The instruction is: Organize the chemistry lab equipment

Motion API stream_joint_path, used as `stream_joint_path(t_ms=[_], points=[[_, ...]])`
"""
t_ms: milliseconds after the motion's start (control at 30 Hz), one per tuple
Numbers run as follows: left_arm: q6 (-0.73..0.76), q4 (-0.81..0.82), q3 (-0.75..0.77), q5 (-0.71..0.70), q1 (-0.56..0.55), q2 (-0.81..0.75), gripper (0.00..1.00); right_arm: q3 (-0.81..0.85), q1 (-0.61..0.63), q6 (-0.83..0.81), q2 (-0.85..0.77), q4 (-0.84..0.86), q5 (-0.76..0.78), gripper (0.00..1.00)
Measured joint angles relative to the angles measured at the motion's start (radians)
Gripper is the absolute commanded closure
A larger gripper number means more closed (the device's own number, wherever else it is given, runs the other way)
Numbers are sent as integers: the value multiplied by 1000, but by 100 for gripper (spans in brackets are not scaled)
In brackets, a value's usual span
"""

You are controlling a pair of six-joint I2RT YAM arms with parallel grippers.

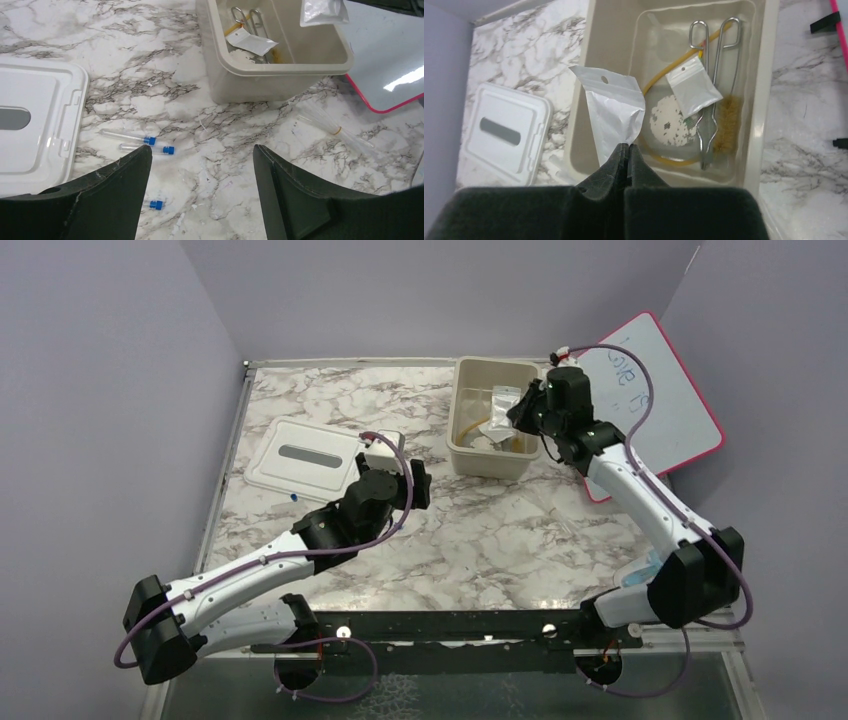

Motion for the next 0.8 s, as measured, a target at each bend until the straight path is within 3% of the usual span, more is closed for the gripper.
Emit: stream_joint_path(t_ms=[333, 500, 800], points=[[22, -16, 0, -7, 0, 18, 21, 126, -19, -82, 316, -20, 69, 99], [32, -31, 12, -8, 0, 59, 20, 146, -20, -96, 377, -18, 73, 98], [42, -52, 32, -26, 2, 66, 20, 152, -20, -102, 452, -36, 90, 62]])
